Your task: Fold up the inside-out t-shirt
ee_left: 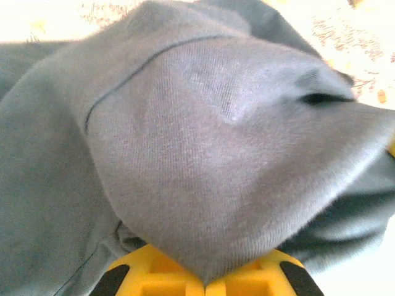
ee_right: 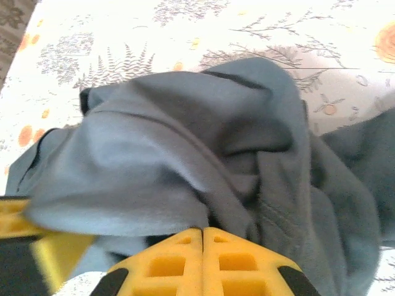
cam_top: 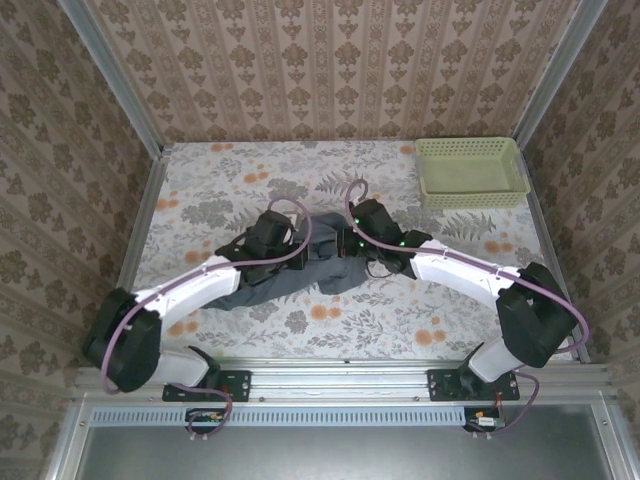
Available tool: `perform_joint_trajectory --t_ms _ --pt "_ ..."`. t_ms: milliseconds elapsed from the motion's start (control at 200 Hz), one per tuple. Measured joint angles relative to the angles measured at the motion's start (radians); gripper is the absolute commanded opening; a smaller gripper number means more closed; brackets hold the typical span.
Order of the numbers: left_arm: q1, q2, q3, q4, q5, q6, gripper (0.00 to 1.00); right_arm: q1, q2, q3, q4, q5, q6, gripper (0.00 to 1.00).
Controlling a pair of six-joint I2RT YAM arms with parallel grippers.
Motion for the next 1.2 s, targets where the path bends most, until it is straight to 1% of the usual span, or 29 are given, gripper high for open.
perform_joint_trajectory --t_ms 50,90,150,200,280,335,415,600,705,825,980,1020,1065,1070,1075,1125,1145,1170,1200 --pt "-0.010 -0.055 -0.019 0.000 -0.002 0.013 0.00 -0.014 0.014 0.021 -0.031 -0.005 -0.002 0.06" --pt "-0.024 -0.100 -0.037 0.004 -0.008 0.024 0.00 -0.021 0.033 0.047 -0.055 -0.010 -0.009 0.10" --pt "-0.041 -0.161 -0.065 0.008 -0.012 0.039 0.00 -0.026 0.061 0.081 -0.078 -0.017 -0.026 0.17" --pt "-0.044 -0.193 -0.084 0.008 -0.013 0.047 0.00 -0.027 0.071 0.096 -0.095 -0.016 -0.047 0.25" --pt "-0.021 -0.206 -0.108 0.015 -0.005 0.051 0.00 -0.018 0.071 0.097 -0.120 0.001 -0.087 0.38" --pt "-0.003 -0.198 -0.125 0.025 0.004 0.052 0.00 -0.005 0.071 0.097 -0.137 0.014 -0.123 0.44" --pt "0.015 -0.176 -0.142 0.040 0.023 0.051 0.00 0.039 0.066 0.097 -0.157 0.036 -0.150 0.51" --pt "0.029 -0.144 -0.160 0.073 0.062 0.050 0.00 0.149 0.038 0.096 -0.179 0.092 -0.185 0.54" --pt "0.036 -0.147 -0.167 0.103 0.076 0.048 0.00 0.180 0.041 0.096 -0.181 0.115 -0.184 0.54" --pt "0.043 -0.162 -0.192 0.137 0.094 0.047 0.00 0.177 0.075 0.097 -0.180 0.146 -0.184 0.52" --pt "0.049 -0.168 -0.208 0.168 0.120 0.038 0.00 0.167 0.163 0.132 -0.179 0.171 -0.182 0.44" --pt "0.049 -0.173 -0.212 0.175 0.126 0.034 0.00 0.164 0.181 0.144 -0.179 0.173 -0.185 0.39" --pt "0.053 -0.178 -0.216 0.185 0.135 0.029 0.00 0.160 0.194 0.150 -0.174 0.174 -0.183 0.29" --pt "0.054 -0.179 -0.217 0.186 0.136 0.028 0.00 0.160 0.195 0.150 -0.172 0.174 -0.185 0.25" --pt "0.054 -0.179 -0.217 0.187 0.137 0.027 0.00 0.160 0.195 0.150 -0.172 0.174 -0.187 0.25" --pt "0.064 -0.180 -0.217 0.194 0.159 0.019 0.00 0.157 0.195 0.148 -0.168 0.172 -0.198 0.09" --pt "0.071 -0.179 -0.217 0.197 0.167 0.017 0.00 0.156 0.192 0.144 -0.161 0.171 -0.200 0.03" --pt "0.077 -0.179 -0.217 0.200 0.176 0.014 0.00 0.154 0.185 0.134 -0.141 0.170 -0.197 0.00" --pt "0.087 -0.178 -0.217 0.204 0.189 0.010 0.00 0.154 0.171 0.116 -0.119 0.168 -0.193 0.00"
